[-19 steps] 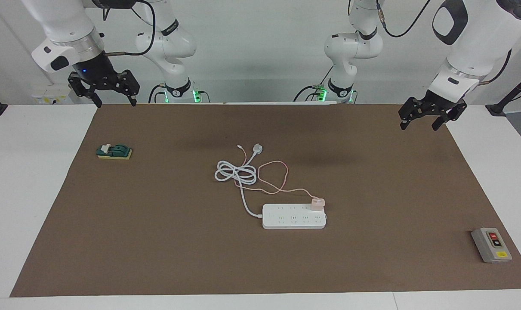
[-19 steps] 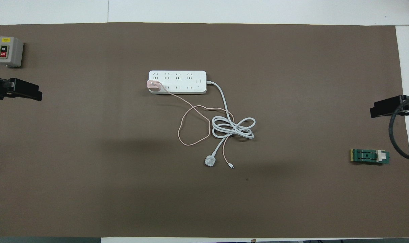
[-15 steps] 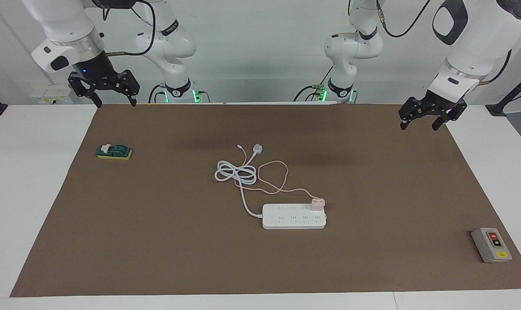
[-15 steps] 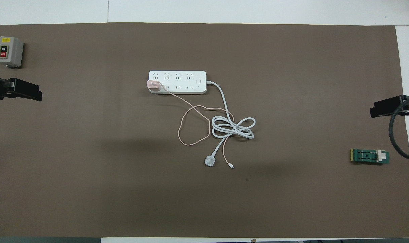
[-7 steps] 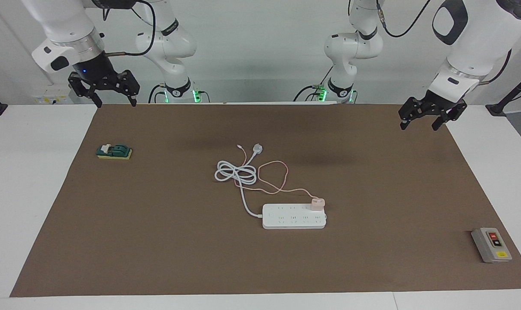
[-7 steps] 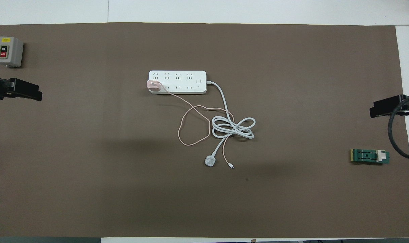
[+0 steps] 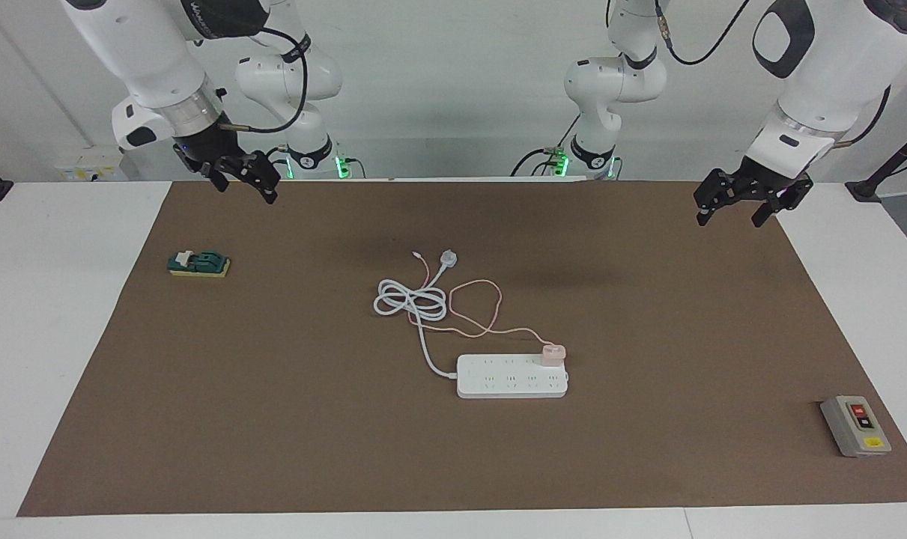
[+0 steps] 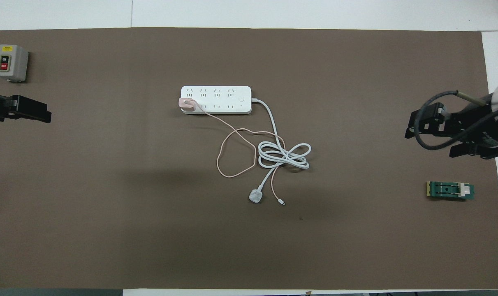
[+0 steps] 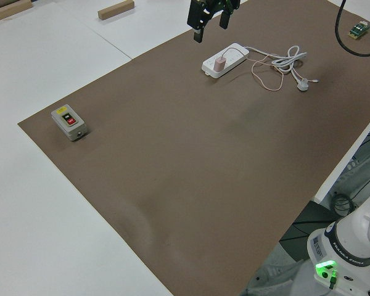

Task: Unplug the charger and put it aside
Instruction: 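Move the right gripper onto the power strip's far end and grip it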

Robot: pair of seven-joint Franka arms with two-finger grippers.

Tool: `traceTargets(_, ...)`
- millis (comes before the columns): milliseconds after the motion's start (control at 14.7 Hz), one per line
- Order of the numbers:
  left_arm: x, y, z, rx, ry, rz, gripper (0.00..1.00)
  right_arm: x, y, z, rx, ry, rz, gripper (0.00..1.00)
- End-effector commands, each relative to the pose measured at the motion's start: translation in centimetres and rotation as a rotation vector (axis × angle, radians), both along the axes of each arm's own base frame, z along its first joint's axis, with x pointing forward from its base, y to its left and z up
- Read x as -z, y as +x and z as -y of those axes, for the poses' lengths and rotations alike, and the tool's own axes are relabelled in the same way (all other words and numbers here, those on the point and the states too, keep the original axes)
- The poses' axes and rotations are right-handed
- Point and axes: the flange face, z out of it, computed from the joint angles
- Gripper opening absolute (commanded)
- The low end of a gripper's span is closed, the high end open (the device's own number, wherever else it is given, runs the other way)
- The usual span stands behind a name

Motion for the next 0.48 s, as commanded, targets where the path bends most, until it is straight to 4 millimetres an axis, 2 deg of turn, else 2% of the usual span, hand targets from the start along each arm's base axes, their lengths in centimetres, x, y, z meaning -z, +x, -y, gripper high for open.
traceTargets(0,-0.1,-0.9,-0.3,0.002,0.006,0.010,1.00,3.2,2.0,-2.4,0.188,0.049,-0.063,1.00)
traceTargets(136,-0.1,-0.9,-0.3,0.003,0.006,0.010,1.00,5.5,3.2,-5.9,0.312,0.085,-0.106,1.00)
traceTargets(340,-0.1,-0.9,-0.2,0.005,0.006,0.010,1.00,8.9,5.4,-9.9,0.536,0.154,-0.157,1.00)
traceTargets(408,-0.1,-0.9,-0.3,0.003,0.006,0.010,1.00,10.1,6.1,-10.6,0.590,0.173,-0.173,1.00)
